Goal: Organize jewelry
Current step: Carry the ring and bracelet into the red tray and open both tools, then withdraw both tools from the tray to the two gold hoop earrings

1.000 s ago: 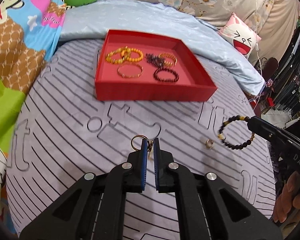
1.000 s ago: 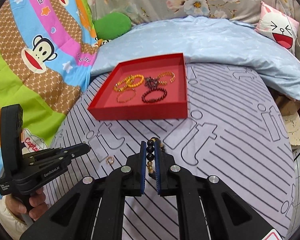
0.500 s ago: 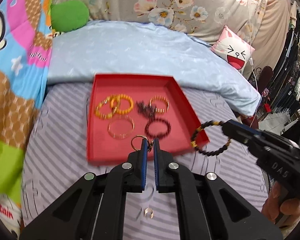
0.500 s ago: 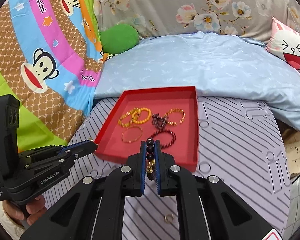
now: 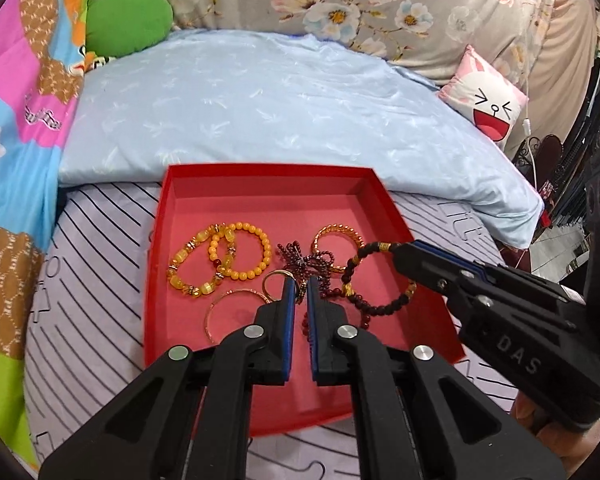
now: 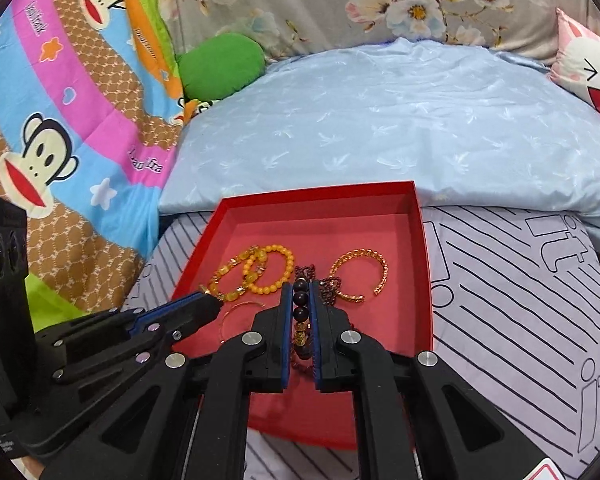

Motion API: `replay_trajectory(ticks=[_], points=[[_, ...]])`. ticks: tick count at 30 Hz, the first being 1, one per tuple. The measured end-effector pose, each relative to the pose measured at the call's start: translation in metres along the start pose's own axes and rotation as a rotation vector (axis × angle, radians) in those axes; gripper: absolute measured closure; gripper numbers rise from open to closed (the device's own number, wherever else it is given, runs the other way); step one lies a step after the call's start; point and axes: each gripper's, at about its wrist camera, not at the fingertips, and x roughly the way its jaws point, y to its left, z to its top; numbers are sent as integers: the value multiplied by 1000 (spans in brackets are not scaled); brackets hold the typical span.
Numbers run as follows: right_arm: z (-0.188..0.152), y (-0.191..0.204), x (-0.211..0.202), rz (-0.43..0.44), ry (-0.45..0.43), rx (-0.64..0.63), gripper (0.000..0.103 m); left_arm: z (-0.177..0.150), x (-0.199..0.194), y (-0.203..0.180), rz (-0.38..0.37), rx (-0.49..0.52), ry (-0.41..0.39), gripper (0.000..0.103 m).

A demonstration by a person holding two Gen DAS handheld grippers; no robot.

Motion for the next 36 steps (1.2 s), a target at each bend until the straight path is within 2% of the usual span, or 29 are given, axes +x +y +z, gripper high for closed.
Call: replay_trajectory(ticks=[8, 13, 18, 22, 23, 26, 27, 29, 36], points=[[-7, -24, 33, -59, 57, 14, 95, -3, 32, 9, 12, -20, 45, 97], [-12, -26, 36, -120, 53, -22, 95, -6, 38, 7, 21, -10, 56, 97], [-17, -29, 33, -136, 48, -21, 95, -13, 40, 6, 18, -13, 69, 97], [-18, -29, 24, -143, 25, -6, 86, -18, 38, 2, 24, -6, 69, 97], [-18, -30, 20, -141, 17, -2, 81, -20, 36, 0, 30, -1, 63, 96], [-17, -29, 10, -138, -4, 3, 72, -23, 31, -3, 55, 7, 51, 75], [-17, -29, 6, -135, -9, 3, 72, -23, 29, -4, 61, 8, 44, 72], [-18, -27, 0, -132, -17, 4, 67, -24, 24, -5, 71, 12, 33, 70], [-29, -23, -20, -121, -27, -1, 64, -29, 5, -5, 78, 5, 9, 65]])
